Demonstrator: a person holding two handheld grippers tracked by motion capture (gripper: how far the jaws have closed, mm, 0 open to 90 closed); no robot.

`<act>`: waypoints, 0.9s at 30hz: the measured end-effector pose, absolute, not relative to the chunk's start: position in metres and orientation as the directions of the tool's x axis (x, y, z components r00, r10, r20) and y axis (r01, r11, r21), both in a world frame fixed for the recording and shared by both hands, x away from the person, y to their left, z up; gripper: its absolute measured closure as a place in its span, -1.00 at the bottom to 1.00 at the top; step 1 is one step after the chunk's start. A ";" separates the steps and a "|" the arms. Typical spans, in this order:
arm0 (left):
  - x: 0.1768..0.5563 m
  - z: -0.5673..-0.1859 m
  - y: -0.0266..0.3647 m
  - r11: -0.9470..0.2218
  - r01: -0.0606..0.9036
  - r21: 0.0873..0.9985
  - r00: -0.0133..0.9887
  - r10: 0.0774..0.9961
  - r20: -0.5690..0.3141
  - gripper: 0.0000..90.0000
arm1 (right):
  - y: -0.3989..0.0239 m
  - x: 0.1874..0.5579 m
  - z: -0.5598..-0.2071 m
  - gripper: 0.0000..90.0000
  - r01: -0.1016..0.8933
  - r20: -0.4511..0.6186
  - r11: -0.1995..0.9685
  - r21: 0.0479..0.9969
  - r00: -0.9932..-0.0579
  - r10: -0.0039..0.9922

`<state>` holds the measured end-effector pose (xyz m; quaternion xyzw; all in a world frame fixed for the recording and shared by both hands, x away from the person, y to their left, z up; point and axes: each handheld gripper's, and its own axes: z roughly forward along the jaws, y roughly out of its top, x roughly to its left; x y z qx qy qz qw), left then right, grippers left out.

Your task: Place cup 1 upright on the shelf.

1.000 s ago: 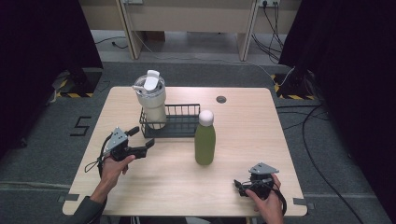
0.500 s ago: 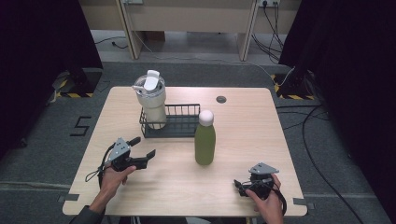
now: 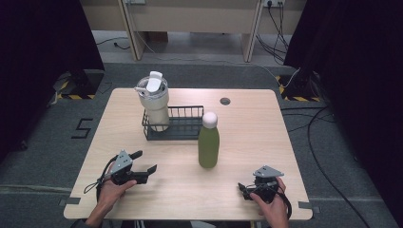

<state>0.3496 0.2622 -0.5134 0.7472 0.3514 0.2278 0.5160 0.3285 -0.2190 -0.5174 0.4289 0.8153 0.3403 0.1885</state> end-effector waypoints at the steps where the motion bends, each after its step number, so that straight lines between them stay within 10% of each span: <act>1: 0.348 -0.514 0.263 -0.221 0.298 0.929 0.643 0.766 -0.024 -0.67 | -0.219 0.329 -0.517 -0.78 0.572 -0.014 0.401 0.715 -0.561 0.827; 27: 0.335 -0.519 0.266 -0.328 0.384 0.863 0.657 0.754 -0.005 -0.67 | -0.219 0.328 -0.517 -0.78 0.570 -0.017 0.402 0.716 -0.561 0.827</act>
